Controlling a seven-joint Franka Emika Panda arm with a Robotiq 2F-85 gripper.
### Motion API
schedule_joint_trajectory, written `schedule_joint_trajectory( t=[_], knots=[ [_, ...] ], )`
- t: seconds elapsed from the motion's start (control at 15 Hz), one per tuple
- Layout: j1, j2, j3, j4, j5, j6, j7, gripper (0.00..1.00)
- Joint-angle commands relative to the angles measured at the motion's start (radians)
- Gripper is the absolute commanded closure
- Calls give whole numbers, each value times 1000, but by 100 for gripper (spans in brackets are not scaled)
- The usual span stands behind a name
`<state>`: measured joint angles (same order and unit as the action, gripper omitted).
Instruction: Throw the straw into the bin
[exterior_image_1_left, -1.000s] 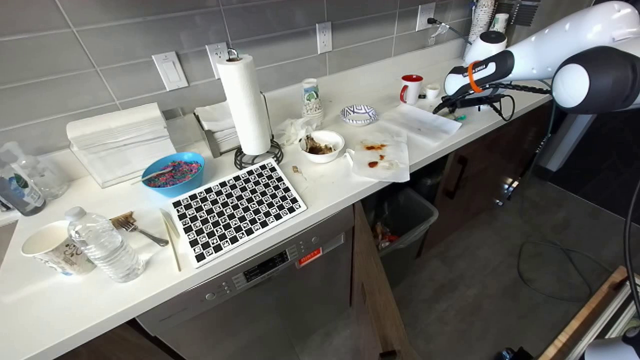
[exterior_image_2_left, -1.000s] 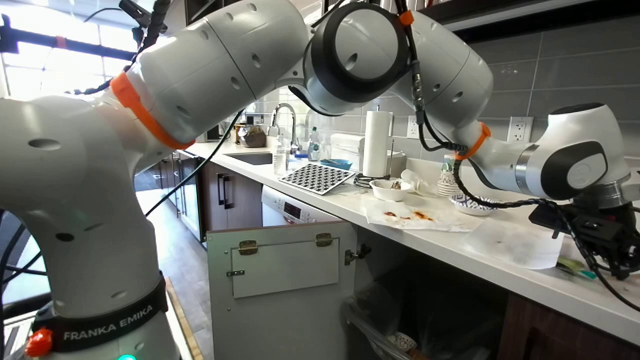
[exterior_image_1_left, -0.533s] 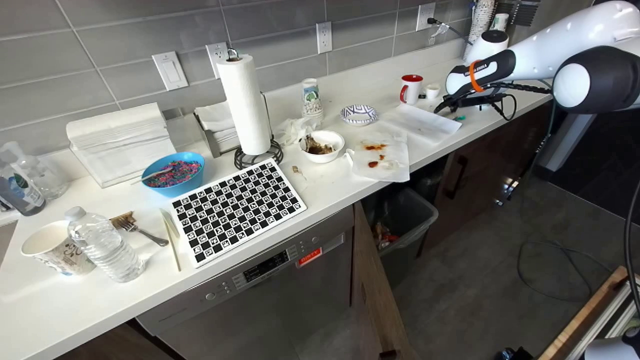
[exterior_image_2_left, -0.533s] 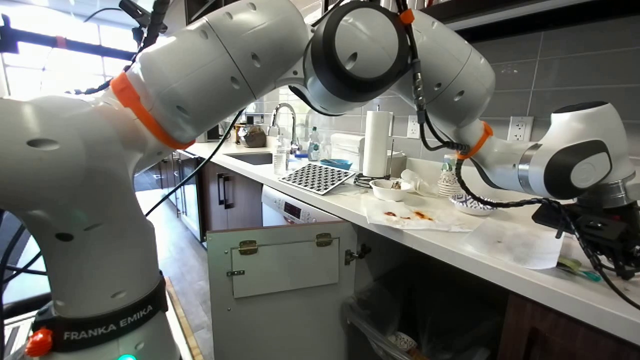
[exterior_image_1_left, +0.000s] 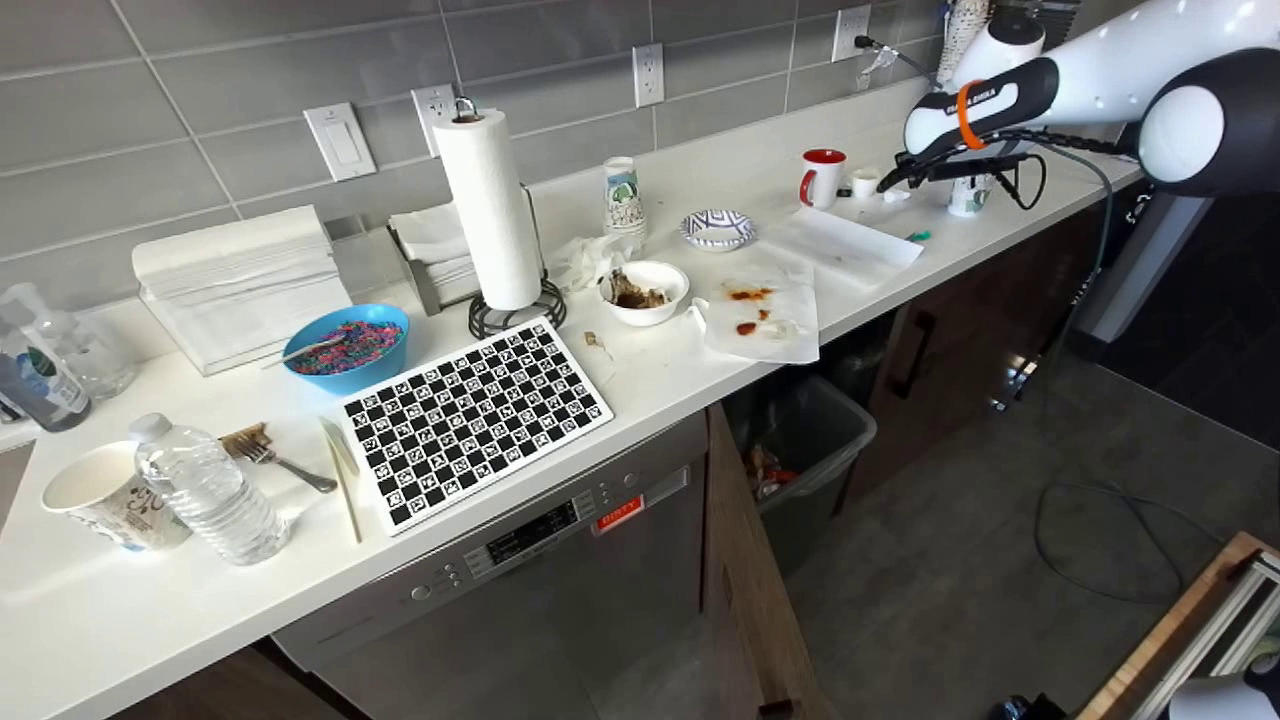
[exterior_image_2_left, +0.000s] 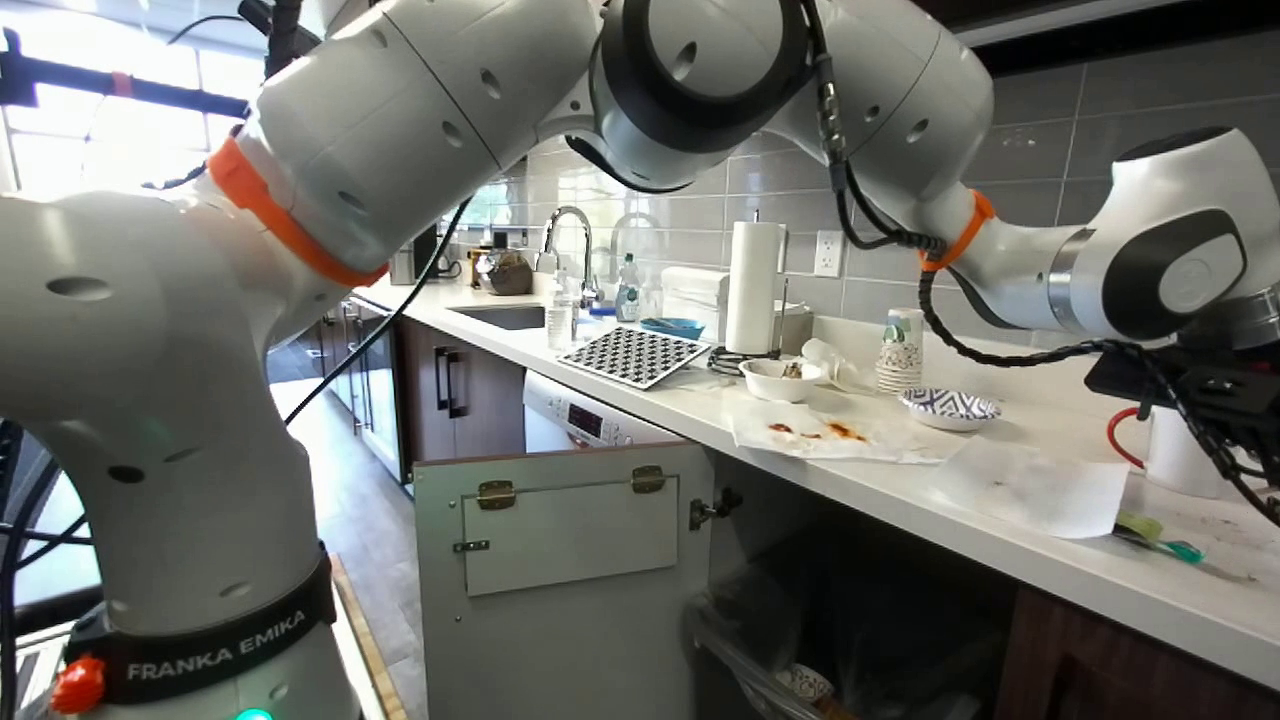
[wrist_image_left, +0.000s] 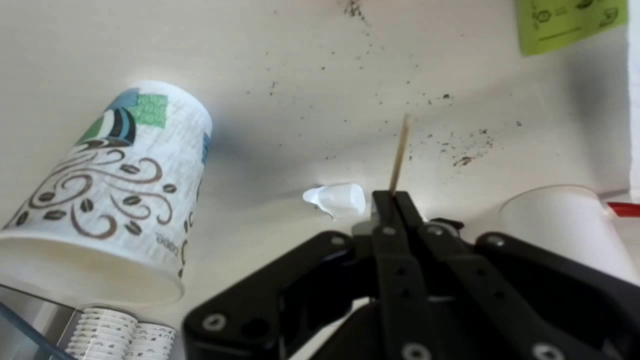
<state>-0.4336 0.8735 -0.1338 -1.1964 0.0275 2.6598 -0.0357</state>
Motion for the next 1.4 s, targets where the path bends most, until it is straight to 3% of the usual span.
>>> schedule_joint_trajectory(
  t=[0.0,0.27,0.6,1.0,1.33],
  knots=[
    [-30,-150,61,-167,23,-35,-88,99],
    [-46,-282,76,-307,5,-152,-175,99],
    [-52,-458,59,-543,23,-155,-361,99],
    [-94,-639,95,-802,173,-186,-769,99],
    [-57,-740,19,-931,204,-309,-1030,99]
  ],
)
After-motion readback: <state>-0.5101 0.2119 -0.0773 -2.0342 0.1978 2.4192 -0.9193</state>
